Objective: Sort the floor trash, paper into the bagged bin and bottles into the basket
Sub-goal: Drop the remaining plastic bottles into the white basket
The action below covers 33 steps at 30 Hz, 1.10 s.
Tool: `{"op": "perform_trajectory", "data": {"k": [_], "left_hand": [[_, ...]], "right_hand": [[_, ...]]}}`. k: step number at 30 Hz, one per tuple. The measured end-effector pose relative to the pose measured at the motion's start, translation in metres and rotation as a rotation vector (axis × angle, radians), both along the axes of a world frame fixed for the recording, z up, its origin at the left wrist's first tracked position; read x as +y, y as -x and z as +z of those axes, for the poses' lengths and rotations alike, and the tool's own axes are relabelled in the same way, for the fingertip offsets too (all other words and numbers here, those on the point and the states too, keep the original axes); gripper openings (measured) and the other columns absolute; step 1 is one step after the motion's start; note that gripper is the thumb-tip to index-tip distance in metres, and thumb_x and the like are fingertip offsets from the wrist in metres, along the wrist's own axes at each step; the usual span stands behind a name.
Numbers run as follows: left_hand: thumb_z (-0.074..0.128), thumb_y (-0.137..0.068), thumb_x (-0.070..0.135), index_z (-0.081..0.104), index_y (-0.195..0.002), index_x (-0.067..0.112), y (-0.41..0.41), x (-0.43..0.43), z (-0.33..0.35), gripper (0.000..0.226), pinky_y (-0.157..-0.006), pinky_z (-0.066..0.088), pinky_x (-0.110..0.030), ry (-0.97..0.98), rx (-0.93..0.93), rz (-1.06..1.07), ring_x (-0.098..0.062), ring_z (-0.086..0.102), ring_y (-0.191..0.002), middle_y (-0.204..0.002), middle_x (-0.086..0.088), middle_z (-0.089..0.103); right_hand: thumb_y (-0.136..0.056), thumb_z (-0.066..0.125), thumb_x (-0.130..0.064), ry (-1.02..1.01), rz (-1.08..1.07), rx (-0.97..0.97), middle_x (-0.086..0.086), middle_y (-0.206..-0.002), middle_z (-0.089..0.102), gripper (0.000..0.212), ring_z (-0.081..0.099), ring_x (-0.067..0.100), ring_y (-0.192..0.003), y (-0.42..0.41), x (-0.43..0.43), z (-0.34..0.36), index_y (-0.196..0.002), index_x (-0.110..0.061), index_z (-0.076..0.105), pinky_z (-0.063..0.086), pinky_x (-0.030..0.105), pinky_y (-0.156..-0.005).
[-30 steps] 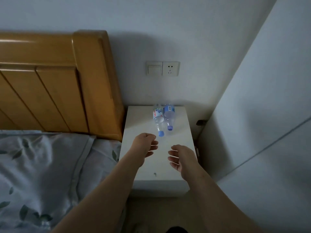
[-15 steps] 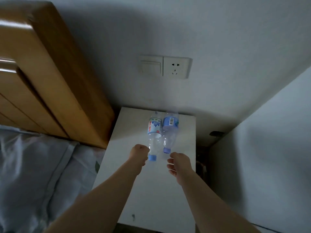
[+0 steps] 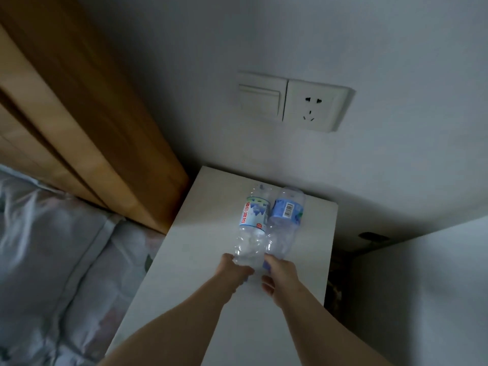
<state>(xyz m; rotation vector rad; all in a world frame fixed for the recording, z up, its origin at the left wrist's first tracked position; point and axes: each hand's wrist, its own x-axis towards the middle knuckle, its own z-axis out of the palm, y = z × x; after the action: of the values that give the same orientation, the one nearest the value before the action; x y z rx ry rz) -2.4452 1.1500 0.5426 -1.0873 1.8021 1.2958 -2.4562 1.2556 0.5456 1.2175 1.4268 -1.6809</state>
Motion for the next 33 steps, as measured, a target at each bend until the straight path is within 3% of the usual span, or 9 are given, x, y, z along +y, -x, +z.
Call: {"op": "perform_trajectory", "data": {"k": [7,9,12,17,19,21,27,29,33], "left_hand": [[0.061,-0.087,0.023,0.05,-0.107,0.012,0.004,-0.012,0.027,0.025,-0.061,0.038,-0.023,-0.084,0.071,0.115,-0.011,0.054,-0.065,-0.078,-0.001,0.054],[0.057,-0.09,0.027,0.051,-0.095,0.014,0.003,-0.017,0.039,0.015,-0.062,0.04,-0.024,-0.1,0.091,0.186,-0.011,0.055,-0.067,-0.08,0.0,0.055],[0.054,-0.092,0.034,0.05,-0.081,0.017,-0.002,-0.029,0.063,0.02,-0.062,0.044,-0.026,-0.082,0.083,0.293,-0.012,0.057,-0.071,-0.082,-0.001,0.059],[0.054,-0.092,0.038,0.053,-0.084,0.013,-0.028,-0.059,0.1,0.026,-0.061,0.045,-0.027,-0.113,0.123,0.454,-0.014,0.06,-0.073,-0.083,-0.003,0.064],[0.057,-0.09,0.038,0.054,-0.084,0.013,-0.046,-0.074,0.112,0.026,-0.068,0.047,-0.029,-0.129,0.161,0.521,-0.015,0.061,-0.075,-0.085,-0.004,0.064],[0.058,-0.09,0.038,0.055,-0.084,0.013,-0.075,-0.093,0.125,0.025,-0.072,0.048,-0.031,-0.152,0.217,0.572,-0.015,0.061,-0.074,-0.084,-0.004,0.065],[0.061,-0.087,0.037,0.057,-0.09,0.008,-0.185,-0.138,0.144,0.029,-0.06,0.044,-0.029,-0.162,0.282,0.763,-0.016,0.06,-0.072,-0.082,-0.006,0.064],[0.06,-0.088,0.035,0.056,-0.084,0.008,-0.249,-0.163,0.155,0.028,-0.057,0.04,-0.028,-0.169,0.337,0.883,-0.016,0.058,-0.067,-0.075,-0.006,0.062],[0.055,-0.09,0.037,0.052,-0.072,0.015,-0.363,-0.2,0.178,0.029,-0.058,0.036,-0.023,-0.155,0.452,1.071,-0.013,0.055,-0.064,-0.07,-0.002,0.06]], "right_hand": [[-0.086,0.061,-0.021,0.034,0.071,-0.032,0.007,-0.077,0.053,0.02,0.052,0.018,-0.067,0.003,-0.008,0.023,-0.073,-0.007,0.055,0.044,0.029,-0.064],[-0.087,0.06,-0.023,0.044,0.084,-0.018,0.007,-0.074,0.053,0.022,0.052,0.018,-0.066,-0.001,-0.014,0.036,-0.072,-0.008,0.054,0.044,0.029,-0.064],[-0.087,0.059,-0.026,0.047,0.131,0.016,0.007,-0.075,0.056,0.023,0.053,0.018,-0.067,-0.008,-0.028,0.06,-0.074,-0.008,0.055,0.045,0.028,-0.061],[-0.085,0.059,-0.029,0.027,0.253,0.081,0.008,-0.082,0.062,0.022,0.057,0.02,-0.074,-0.025,-0.058,0.099,-0.076,-0.009,0.056,0.046,0.027,-0.061],[-0.085,0.059,-0.029,0.03,0.29,0.109,0.008,-0.081,0.062,0.022,0.058,0.02,-0.073,-0.037,-0.074,0.112,-0.074,-0.01,0.056,0.046,0.027,-0.061],[-0.084,0.058,-0.029,0.04,0.345,0.144,0.007,-0.078,0.062,0.022,0.058,0.018,-0.069,-0.058,-0.094,0.125,-0.074,-0.01,0.056,0.047,0.025,-0.059],[-0.086,0.058,-0.032,0.068,0.556,0.191,0.006,-0.085,0.063,0.02,0.059,0.018,-0.078,-0.154,-0.151,0.142,-0.081,-0.012,0.059,0.046,0.027,-0.06],[-0.087,0.058,-0.035,0.098,0.661,0.222,0.005,-0.086,0.063,0.021,0.059,0.018,-0.078,-0.207,-0.182,0.155,-0.085,-0.014,0.06,0.046,0.028,-0.063],[-0.086,0.061,-0.034,0.184,0.775,0.27,0.003,-0.064,0.059,0.025,0.055,0.015,-0.057,-0.303,-0.235,0.175,-0.069,-0.015,0.059,0.044,0.022,-0.054]]}}
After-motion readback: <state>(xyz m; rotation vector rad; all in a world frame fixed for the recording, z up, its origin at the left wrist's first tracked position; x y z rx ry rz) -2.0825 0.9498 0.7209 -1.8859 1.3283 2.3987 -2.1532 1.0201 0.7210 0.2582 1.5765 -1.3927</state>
